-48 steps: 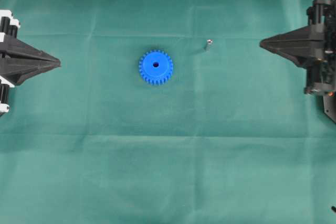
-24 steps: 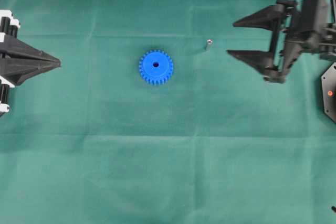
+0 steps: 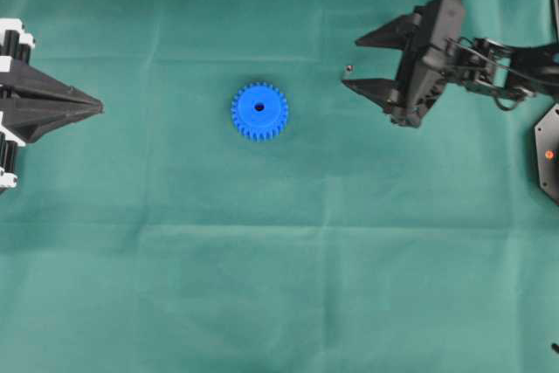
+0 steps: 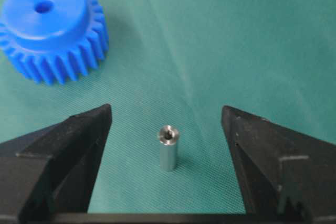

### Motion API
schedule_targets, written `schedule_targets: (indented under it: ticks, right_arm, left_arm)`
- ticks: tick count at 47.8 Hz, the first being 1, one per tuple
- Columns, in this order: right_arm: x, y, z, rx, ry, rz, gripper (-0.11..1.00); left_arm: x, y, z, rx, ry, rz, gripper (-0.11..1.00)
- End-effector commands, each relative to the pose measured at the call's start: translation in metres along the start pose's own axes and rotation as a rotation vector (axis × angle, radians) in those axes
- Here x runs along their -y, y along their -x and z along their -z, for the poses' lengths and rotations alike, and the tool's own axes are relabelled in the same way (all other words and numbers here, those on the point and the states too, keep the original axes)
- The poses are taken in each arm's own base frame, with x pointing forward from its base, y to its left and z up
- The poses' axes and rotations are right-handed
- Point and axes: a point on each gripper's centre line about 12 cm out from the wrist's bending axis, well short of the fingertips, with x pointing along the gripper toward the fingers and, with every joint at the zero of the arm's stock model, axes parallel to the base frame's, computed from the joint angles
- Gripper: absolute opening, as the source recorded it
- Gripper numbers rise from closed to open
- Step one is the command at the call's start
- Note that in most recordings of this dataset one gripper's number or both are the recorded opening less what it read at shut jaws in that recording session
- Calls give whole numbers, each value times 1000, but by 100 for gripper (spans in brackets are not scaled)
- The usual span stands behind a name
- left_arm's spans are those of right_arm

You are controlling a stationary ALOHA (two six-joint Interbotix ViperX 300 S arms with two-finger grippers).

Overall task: Insert the shaft placed at a random location into the center hole of the medium gear at another random location.
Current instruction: 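Lower the open right gripper over the upright silver shaft, then close the right gripper on the shaft and lift it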

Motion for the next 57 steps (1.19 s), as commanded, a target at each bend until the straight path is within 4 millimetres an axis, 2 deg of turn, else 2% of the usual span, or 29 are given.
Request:
schedule_targets:
  ticks: [1, 10, 28, 32, 36, 42, 45, 57]
  right_arm:
    - [3, -9, -8, 31, -11, 11, 88]
    - [4, -17, -2, 6, -14, 14, 88]
    - [4, -10, 5, -11, -16, 16, 80]
    - [5, -9, 7, -12, -18, 17, 74]
    - [5, -9, 6, -12, -18, 17, 62]
    - [4, -9, 5, -11, -11, 14, 28]
    - [4, -9, 5, -11, -8, 14, 15]
    - [4, -9, 5, -15, -8, 13, 14]
  left_arm:
    - [0, -3, -9, 18, 1, -2, 0]
    - [0, -3, -8, 9, 1, -3, 0]
    - [-1, -3, -7, 3, 0, -4, 0]
    - [-1, -3, -7, 3, 1, -6, 0]
    - [-1, -3, -7, 3, 0, -7, 0]
    - [-2, -3, -7, 3, 0, -9, 0]
    - [-2, -3, -7, 3, 1, -9, 0]
    - [-2, -3, -6, -1, -2, -9, 0]
